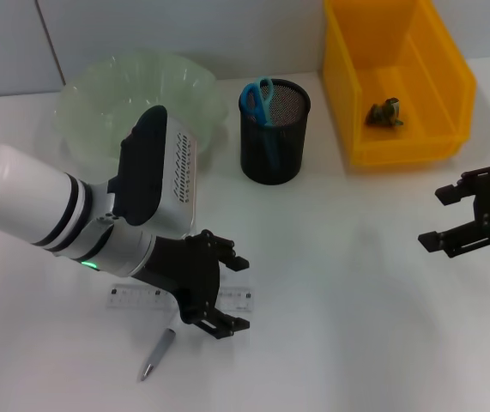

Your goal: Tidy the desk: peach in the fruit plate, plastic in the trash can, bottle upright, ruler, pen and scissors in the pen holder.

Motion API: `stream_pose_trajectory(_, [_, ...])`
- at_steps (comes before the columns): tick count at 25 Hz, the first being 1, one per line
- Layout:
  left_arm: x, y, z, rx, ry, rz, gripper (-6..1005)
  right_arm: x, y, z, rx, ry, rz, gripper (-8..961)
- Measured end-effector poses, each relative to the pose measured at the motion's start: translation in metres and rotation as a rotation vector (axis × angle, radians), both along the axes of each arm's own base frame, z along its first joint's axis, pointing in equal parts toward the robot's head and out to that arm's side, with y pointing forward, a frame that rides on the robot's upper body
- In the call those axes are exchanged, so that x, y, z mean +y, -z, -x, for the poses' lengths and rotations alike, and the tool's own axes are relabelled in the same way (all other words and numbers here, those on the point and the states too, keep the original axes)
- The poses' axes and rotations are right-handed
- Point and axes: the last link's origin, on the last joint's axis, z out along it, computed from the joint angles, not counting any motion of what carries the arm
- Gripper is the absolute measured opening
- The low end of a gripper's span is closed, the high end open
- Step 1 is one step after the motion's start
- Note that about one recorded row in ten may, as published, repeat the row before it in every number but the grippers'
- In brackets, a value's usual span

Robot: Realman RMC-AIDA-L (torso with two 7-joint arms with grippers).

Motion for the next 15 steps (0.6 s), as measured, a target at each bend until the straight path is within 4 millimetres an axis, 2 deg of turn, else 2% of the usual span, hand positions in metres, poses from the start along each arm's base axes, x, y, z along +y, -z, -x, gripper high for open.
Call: stream_pose_trajectory(15, [-0.0011, 0.0016, 0.0030, 0.025, 0.014, 0.004, 829, 0.0020, 0.0060, -0.0017, -0.013, 0.005, 0.008, 816])
